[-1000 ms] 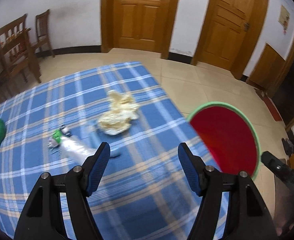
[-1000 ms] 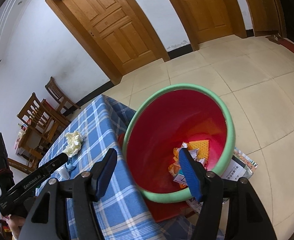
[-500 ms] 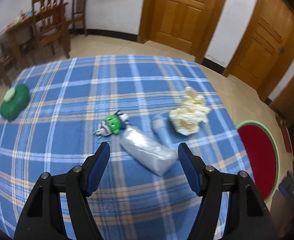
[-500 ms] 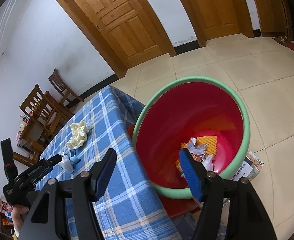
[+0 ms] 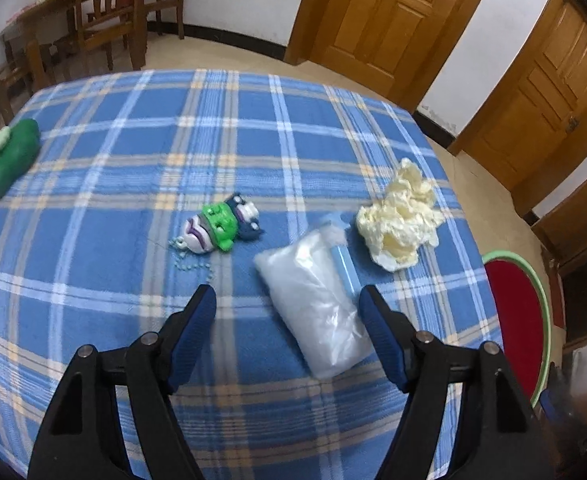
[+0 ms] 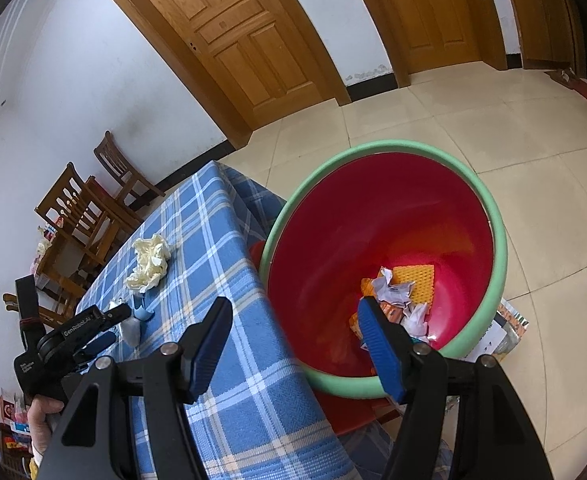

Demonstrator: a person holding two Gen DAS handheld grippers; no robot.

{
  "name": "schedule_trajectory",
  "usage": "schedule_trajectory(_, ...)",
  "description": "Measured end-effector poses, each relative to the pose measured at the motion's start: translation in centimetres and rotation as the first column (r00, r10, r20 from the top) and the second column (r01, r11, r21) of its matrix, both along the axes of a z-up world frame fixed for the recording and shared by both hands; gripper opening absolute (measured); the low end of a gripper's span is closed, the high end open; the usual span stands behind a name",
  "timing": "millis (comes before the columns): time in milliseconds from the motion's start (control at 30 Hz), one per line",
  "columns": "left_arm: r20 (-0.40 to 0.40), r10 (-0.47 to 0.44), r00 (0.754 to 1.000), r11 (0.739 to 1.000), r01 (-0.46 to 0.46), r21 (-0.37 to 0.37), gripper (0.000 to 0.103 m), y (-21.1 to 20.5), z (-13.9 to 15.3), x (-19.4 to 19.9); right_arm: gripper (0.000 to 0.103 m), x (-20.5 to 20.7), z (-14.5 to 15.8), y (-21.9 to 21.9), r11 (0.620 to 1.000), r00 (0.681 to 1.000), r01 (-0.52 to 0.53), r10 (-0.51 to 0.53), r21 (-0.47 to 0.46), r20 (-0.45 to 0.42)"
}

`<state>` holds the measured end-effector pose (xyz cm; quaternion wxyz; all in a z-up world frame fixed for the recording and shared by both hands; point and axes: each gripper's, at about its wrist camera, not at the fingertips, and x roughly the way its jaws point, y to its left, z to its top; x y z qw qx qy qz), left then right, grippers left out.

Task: Collect trash
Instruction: 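Grasp the clear plastic bag with the left tool, then grasp the light-blue bent plastic tube with the right tool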

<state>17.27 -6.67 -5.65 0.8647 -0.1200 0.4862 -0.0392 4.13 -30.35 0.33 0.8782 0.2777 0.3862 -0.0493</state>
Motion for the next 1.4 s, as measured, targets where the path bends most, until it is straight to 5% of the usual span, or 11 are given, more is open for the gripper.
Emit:
schedule_trajectory(167,0.009,-0.017,1.000,1.000,0.016,0.007,0.071,-0.1,-0.1,-0.3,0.068,0.1,-0.1,0.3,1.000,1.000,-0.008,0.008,-0.002,-0.005)
schedule_trajectory(433,0.017,-0.046,0.999,0.999,0.046,0.012,0.033,0.8,-0.1,-1.5,0.068,0.5,0.1,1.4,0.999,0.999,-0.040,0.040,-0.014,-0.003)
schedule_trajectory(967,0.073,-0.002,0.997,0.998,-0.002,0.058,0.032,5.8,1.5,-3.4,0.068,3.7,0.9,7.5,0.975,0.980,-0.201,0.201,-0.091,-0.014)
schedule_trajectory(1400,0.078,0.104,0.992,0.991,-0.110,0.073,0.032,11.1,0.8,-3.7,0.068,9.3,0.4,16.3,0.889,0.909,-0.416,0.412,-0.191,-0.065)
